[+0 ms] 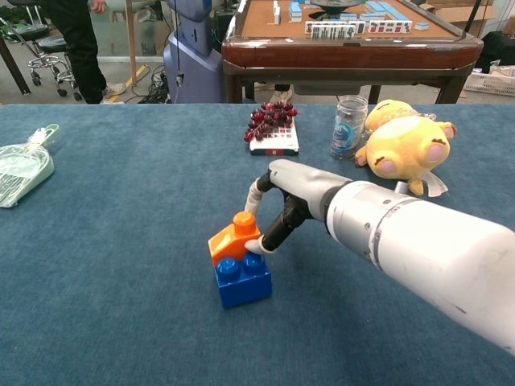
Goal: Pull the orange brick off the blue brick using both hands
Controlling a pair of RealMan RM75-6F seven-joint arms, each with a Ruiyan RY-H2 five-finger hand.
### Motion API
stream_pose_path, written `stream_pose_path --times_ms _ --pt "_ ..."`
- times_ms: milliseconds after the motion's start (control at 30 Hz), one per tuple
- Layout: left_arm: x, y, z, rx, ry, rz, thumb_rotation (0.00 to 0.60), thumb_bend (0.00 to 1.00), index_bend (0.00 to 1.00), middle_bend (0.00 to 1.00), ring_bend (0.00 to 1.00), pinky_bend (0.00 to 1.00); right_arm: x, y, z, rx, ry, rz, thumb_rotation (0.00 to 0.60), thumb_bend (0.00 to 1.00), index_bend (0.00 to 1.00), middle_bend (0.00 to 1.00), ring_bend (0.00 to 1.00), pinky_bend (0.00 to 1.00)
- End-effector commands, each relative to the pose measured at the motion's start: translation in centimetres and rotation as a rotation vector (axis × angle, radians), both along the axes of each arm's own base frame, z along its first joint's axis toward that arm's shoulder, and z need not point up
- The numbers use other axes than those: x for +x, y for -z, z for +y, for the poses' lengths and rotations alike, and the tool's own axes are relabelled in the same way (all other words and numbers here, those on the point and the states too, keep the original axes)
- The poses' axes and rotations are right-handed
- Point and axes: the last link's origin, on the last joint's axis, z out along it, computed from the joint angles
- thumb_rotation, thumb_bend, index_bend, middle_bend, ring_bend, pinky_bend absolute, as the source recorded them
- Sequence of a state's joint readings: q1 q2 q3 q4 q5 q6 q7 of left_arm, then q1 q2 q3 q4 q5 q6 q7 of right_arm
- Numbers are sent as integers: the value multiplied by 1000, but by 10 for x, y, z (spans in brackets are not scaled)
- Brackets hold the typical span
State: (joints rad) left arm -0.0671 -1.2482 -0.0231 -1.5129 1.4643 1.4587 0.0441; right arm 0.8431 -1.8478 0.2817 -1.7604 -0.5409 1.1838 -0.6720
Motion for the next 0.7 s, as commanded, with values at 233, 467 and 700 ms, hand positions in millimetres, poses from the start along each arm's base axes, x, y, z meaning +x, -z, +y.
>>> stream_pose_path --times_ms 233,467,700 --pt "-1 2 0 -4 -3 -2 600 413 298 229 380 637 1 3 0 8 1 0 600 261 505 168 36 195" --pt "1 0 2 2 7 -1 600 413 296 229 381 637 1 -1 -1 -2 16 -26 600 290 587 189 36 195" --pt "8 -1 9 4 26 -4 600 413 278 229 397 652 -2 -19 -6 -47 25 -64 600 294 617 207 36 194"
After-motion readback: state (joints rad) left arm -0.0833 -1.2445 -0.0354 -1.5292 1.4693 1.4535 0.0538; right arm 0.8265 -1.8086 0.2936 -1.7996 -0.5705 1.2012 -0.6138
